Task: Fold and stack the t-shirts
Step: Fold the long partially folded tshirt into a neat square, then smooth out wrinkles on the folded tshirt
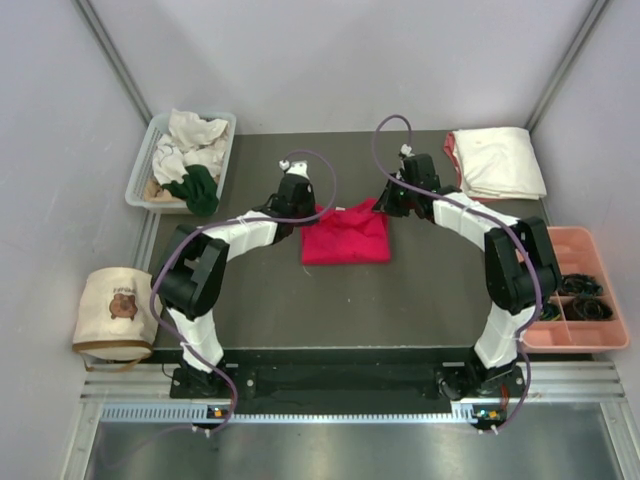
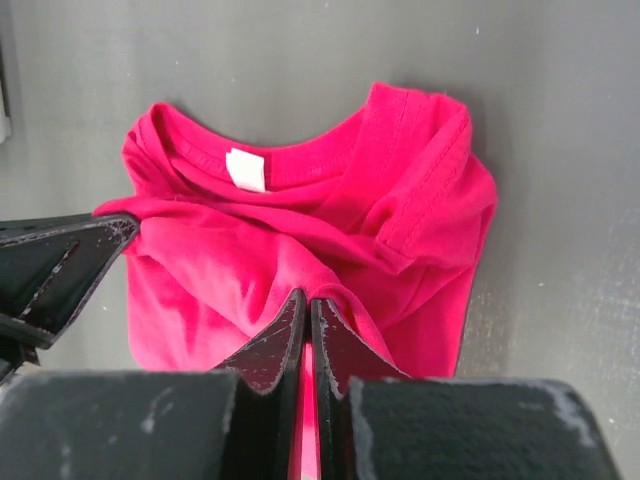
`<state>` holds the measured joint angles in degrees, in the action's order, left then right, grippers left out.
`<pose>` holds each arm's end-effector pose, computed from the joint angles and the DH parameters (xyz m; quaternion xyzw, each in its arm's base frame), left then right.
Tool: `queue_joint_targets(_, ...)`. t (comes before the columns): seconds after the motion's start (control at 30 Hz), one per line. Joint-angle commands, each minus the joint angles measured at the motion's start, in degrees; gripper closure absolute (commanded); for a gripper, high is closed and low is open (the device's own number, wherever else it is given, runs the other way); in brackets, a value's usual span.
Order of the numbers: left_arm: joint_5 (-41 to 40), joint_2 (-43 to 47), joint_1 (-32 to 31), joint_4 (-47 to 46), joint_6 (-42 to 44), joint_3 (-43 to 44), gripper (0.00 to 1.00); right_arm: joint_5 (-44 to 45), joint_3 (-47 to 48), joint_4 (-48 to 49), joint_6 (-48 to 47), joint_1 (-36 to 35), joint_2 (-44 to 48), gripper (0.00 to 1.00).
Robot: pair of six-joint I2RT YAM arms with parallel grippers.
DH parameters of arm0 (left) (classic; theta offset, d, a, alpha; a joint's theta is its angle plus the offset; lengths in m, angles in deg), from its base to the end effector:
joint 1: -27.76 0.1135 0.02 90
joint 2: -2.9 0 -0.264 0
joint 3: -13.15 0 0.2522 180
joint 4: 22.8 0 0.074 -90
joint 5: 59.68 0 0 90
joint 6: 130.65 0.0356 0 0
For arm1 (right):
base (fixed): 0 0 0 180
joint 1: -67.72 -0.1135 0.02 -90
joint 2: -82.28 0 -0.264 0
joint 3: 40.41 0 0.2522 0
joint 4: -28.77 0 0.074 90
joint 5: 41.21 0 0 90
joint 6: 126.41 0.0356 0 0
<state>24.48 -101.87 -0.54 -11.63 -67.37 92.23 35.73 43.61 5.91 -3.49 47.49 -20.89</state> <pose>0.3558 -0.1875 0.1938 -0.0105 0.8935 -0.1659 0.4172 0.3717 0.1456 0.2151 0.0543 0.9072 0.2737 0.3149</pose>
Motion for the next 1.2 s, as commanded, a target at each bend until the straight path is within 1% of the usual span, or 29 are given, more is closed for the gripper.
queue_joint_targets(0.0, 0.75, -1.22, 0.52, -2.68, 1.23, 2.97, 1.0, -0.74, 3.3, 2.69, -1.02, 0.98, -1.15, 1.0)
queue_joint_targets(0.07, 0.49, -1.31, 0.7, -2.51, 1.32, 2.88, 0.99, -0.83, 3.57, 2.6, -1.02, 0.98, -1.59, 1.0)
queue_joint_targets(0.1, -0.3, -1.31, 0.87, -2.42, 1.41, 2.8, 0.96, -0.74, 3.74, 2.51, -1.11, 1.15, -1.59, 1.0)
queue_joint_targets(0.13, -1.09, -1.23, 1.05, -1.98, 1.67, 2.71, 0.92, -0.57, 4.44, 2.42, -1.37, 1.33, -2.11, 0.95)
queue_joint_targets(0.17, -2.05, -0.96, 1.4, -1.63, 2.02, 2.62, 0.78, 0.05, 4.97, 1.29, -1.81, 1.68, -2.29, 0.83)
queue_joint_targets(0.2, -3.28, -0.61, 2.27, -1.37, 2.2, 2.53, 0.73, 2.57, 5.5, 0.76, -2.42, 2.12, -2.29, 0.6)
queue_joint_targets(0.23, -4.08, -0.17, 2.89, -1.02, 2.46, 2.18, 0.64, 3.64, 6.46, 0.23, -2.69, 3.52, -2.21, 0.52)
queue_joint_targets(0.27, -5.04, 1.05, 3.42, -0.93, 2.46, 2.01, 0.37, 4.7, 6.82, -0.3, -2.87, 4.14, -2.03, 0.42)
queue_joint_targets(0.3, -7.66, 1.84, 4.55, -0.75, 2.46, 1.66, 0.11, 5.14, 7.43, -0.82, -3.22, 5.01, -1.77, 0.39)
queue_joint_targets(0.33, -8.47, 2.81, 5.09, -0.84, 2.55, 0.78, 0.01, 5.58, 7.52, -1.09, -3.48, 6.07, -1.16, 0.37)
queue_joint_targets(0.37, -9.18, 4.65, 6.13, -0.84, 2.55, 0.43, 0.01, 6.28, 7.61, -1.61, -3.66, 6.51, -0.72, 0.35)
queue_joint_targets(0.47, -10.76, 8.16, 7.11, -0.49, 2.46, -0.8, 0.01, 6.03, 6.74, -1.97, -4.71, 6.69, 1.39, 0.33)
queue_joint_targets(0.5, -10.76, 9.14, 7.11, -0.4, 2.46, -1.16, 0.01, 5.33, 4.91, -0.93, -4.45, 6.69, 2.18, 0.33)
queue_joint_targets(0.6, -6.91, 12.83, 7.03, 0.21, 1.94, -3.26, 0.01, 1.29, 1.21, 0.75, -3.49, 6.43, 5.87, 0.33)
queue_joint_targets(0.63, -4.46, 14.49, 6.94, 0.65, 0.72, -4.49, 0.01, 0.5, 0.59, 0.49, -3.48, 6.08, 6.75, 0.33)
queue_joint_targets(0.77, -1.54, 18.8, 5.62, 0.66, -1.05, -9.06, 0.01, -2.05, -0.56, -2.06, -5.94, 2.23, 10.18, 0.3)
queue_joint_targets(0.9, -1.1, 22.85, 4.39, 0.57, -2.54, -13.63, 0.01, -7.06, -3.36, -0.83, -4.63, -1.2, 12.73, 0.3)
queue_joint_targets(1.03, -0.22, 25.93, 3.86, -0.31, -3.95, -17.94, 0.01, -10.93, -4.87, 1.89, -2.17, -2.88, 11.95, 0.3)
queue_joint_targets(1.07, -0.3, 26.11, 3.6, -0.05, -4.04, -18.29, 0.01, -12.41, -5.04, 3.2, -1.12, -3.15, 11.42, 0.3)
queue_joint_targets(1.17, -0.66, 26.37, 3.51, 0.83, -4.3, -18.74, 0.01, -12.96, -4.35, 3.31, -0.85, -4.64, 9.4, 0.3)
